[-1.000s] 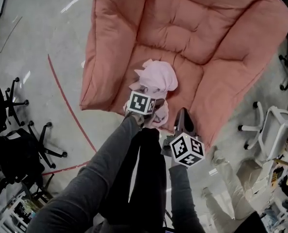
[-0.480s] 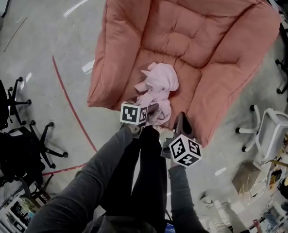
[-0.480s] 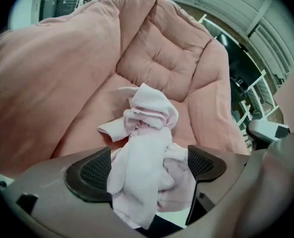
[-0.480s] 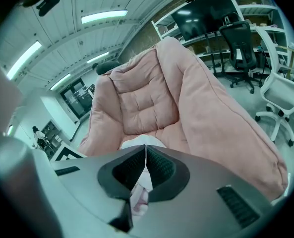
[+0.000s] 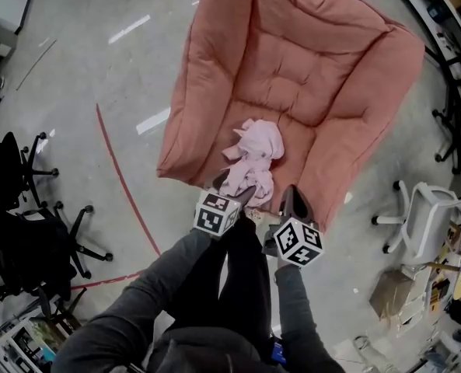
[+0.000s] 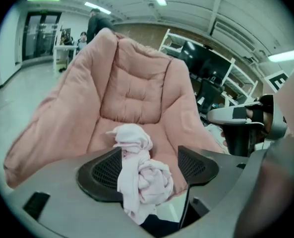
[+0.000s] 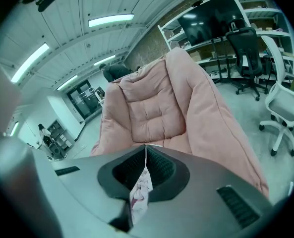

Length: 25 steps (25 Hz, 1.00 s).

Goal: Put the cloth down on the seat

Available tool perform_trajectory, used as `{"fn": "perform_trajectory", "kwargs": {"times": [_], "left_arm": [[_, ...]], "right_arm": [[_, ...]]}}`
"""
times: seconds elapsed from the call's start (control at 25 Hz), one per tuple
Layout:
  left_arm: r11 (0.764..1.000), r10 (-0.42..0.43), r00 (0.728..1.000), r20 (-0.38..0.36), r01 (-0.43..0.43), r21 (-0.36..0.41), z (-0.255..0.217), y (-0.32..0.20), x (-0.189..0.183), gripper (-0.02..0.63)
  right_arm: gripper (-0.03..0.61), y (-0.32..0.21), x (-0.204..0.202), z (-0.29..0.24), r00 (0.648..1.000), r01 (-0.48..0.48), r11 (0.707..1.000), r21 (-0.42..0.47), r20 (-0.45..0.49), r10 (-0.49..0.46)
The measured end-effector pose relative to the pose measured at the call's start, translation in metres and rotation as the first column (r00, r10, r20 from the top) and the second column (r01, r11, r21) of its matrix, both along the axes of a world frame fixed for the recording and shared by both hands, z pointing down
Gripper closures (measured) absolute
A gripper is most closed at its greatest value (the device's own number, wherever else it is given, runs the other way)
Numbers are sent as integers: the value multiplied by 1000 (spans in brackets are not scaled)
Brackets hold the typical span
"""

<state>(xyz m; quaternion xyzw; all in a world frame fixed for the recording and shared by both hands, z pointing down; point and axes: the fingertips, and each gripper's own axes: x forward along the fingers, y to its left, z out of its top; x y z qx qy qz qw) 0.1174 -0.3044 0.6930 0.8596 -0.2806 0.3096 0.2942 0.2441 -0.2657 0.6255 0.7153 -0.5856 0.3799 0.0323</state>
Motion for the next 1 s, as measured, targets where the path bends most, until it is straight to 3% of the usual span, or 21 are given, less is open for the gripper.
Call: {"fn": "perform_trajectory", "kwargs": {"times": [0.12,0.2,0.48,0.76,1.0], "left_arm": [[991,11,1000,-10,-10,132,-36,-7,6,358],[983,8,999,-36,-1,185,-64,-11,10,381],[957,-75,986,-147,113,268,-139,-14,5,537],[960,-39,977,-211,95,265,-183,10,5,595],[939,87,956,-280,15,342,-232,36,13,604]], "right_arm": [[568,1,-4,-16,1000,14,1000,18,21,-14],[568,3,-9,-29,999,30,999,31,28,-31],[568,24,-27,-68,996,60,996,58,58,-63],[568,45,-27,-118,999,10,992,124,46,-15],[568,50,-29,-149,997,-7,982,187,72,-7]]}}
